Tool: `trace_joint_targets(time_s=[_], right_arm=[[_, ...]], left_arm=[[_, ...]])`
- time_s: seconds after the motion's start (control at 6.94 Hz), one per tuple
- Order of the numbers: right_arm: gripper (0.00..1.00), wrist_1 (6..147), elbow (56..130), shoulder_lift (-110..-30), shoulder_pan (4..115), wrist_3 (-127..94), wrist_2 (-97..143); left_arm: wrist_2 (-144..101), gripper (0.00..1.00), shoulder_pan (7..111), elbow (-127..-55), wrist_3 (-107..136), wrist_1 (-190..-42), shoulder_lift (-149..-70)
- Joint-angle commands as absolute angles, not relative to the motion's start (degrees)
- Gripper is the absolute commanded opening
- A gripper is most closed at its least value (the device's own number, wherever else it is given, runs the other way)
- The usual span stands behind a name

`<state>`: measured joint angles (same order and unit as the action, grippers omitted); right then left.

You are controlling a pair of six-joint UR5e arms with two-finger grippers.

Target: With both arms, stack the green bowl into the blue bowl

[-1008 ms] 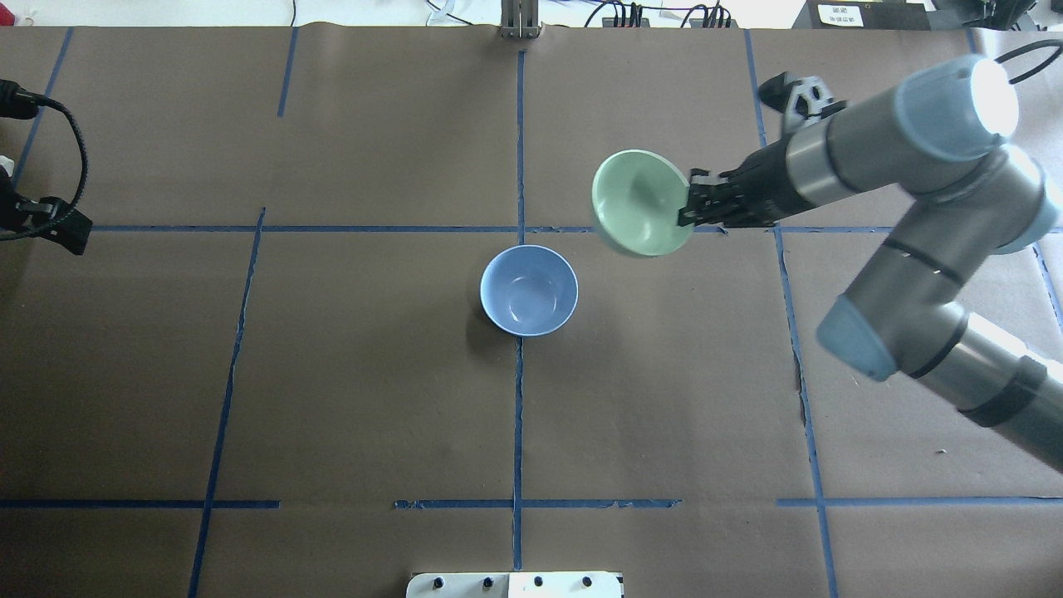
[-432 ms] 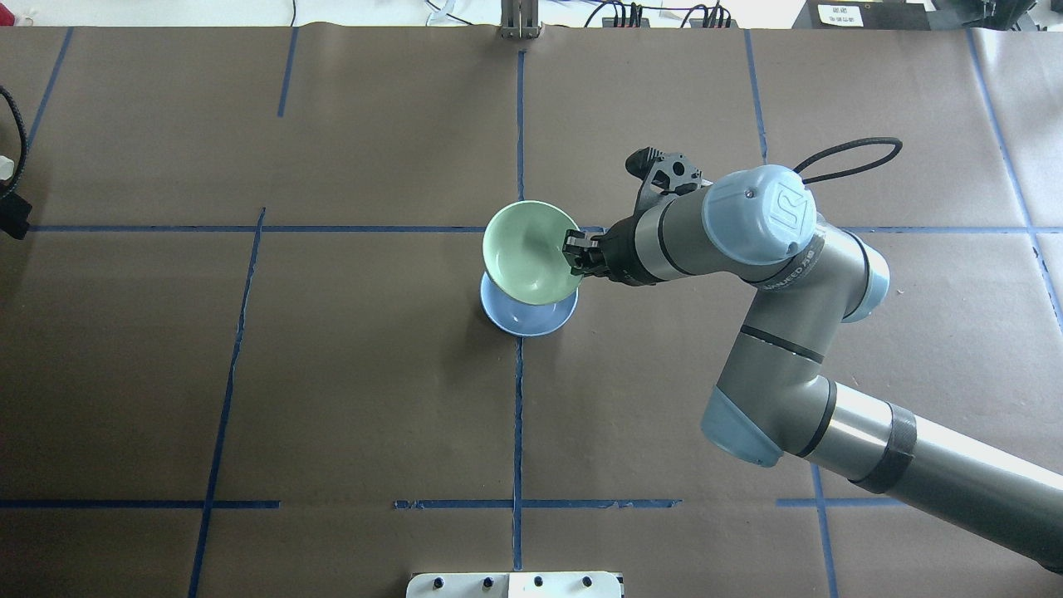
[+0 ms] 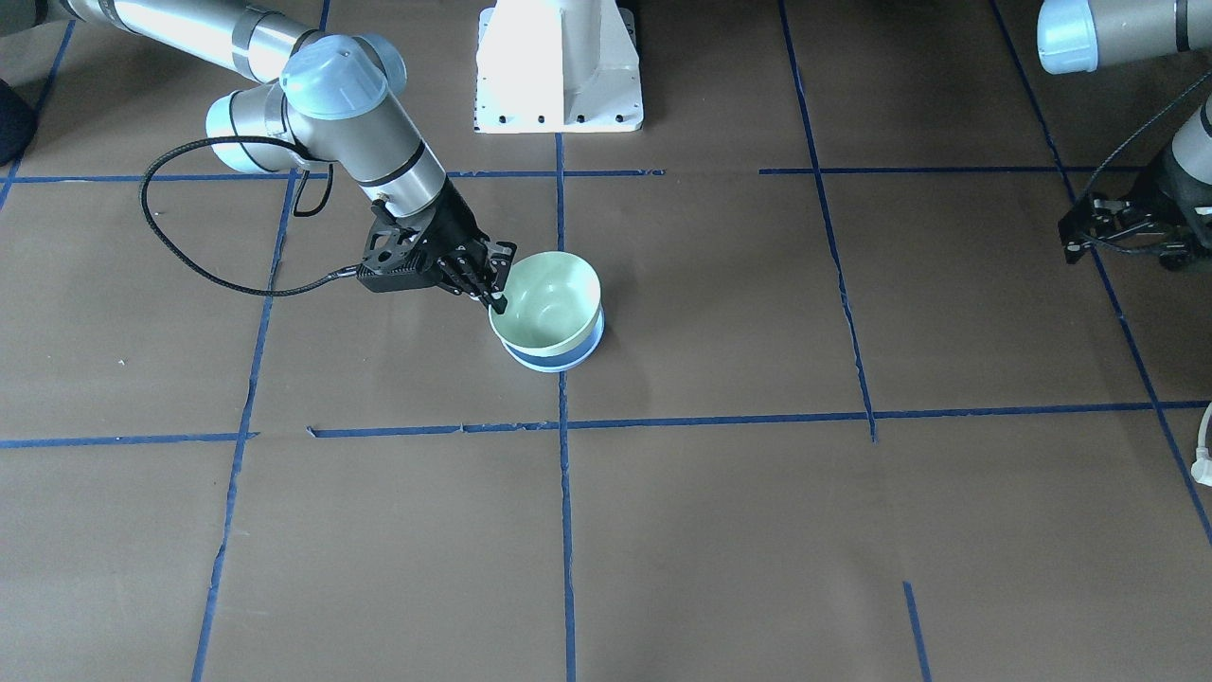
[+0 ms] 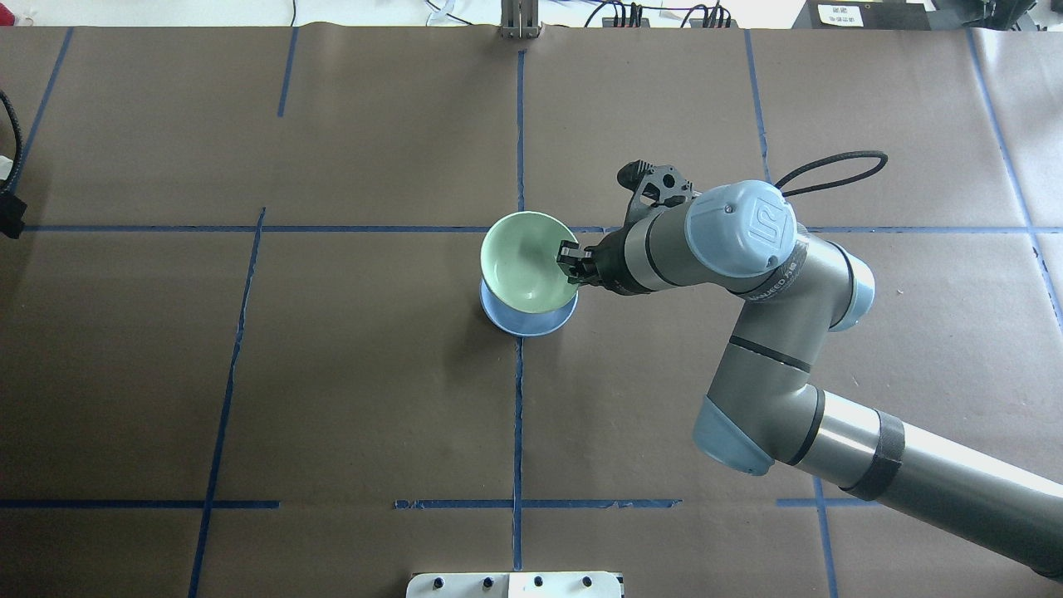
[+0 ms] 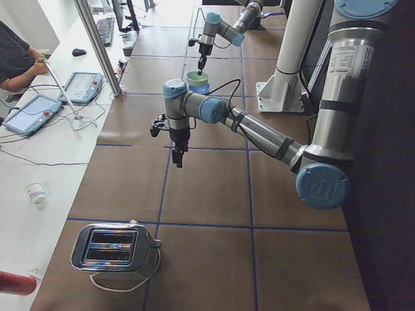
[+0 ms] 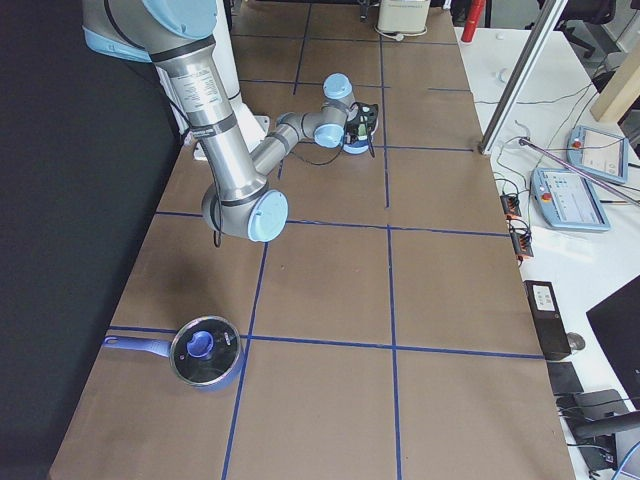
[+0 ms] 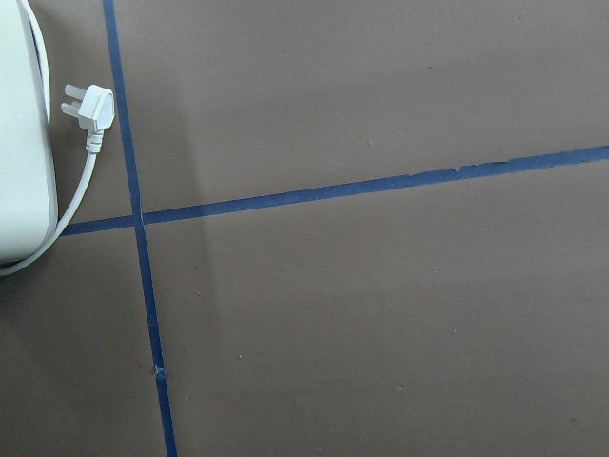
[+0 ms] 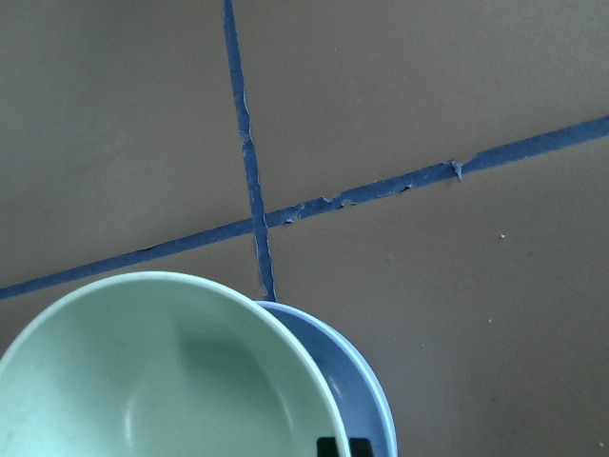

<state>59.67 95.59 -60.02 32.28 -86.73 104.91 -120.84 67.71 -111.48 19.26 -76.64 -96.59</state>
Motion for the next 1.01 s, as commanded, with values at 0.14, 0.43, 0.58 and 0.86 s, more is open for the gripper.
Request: trace_joint_targets(time_s=[0.14,0.43,0.58,0.86], right_arm=[[0.62,59.76,94.92,-59.42,32.17,-86.92,104.85],[1.0,61.78,92.9,-56.78,30.68,-89.47,100.14],[1.0,61.87,92.99,-56.86,31.02,-89.21,100.28],[1.0,64.76,94.13,-56.95,32.78,-88.68,102.47]], left_arm=[[-120.85,1.0,67.85,-111.45,19.25,-76.64,-96.59],[-120.85,1.0,67.94,-111.53,19.25,-76.64,-96.24],[-120.85,1.0,67.85,-111.53,19.25,-76.81,-96.07],[-120.85,1.0,67.94,-111.53,19.25,-76.99,-95.89]])
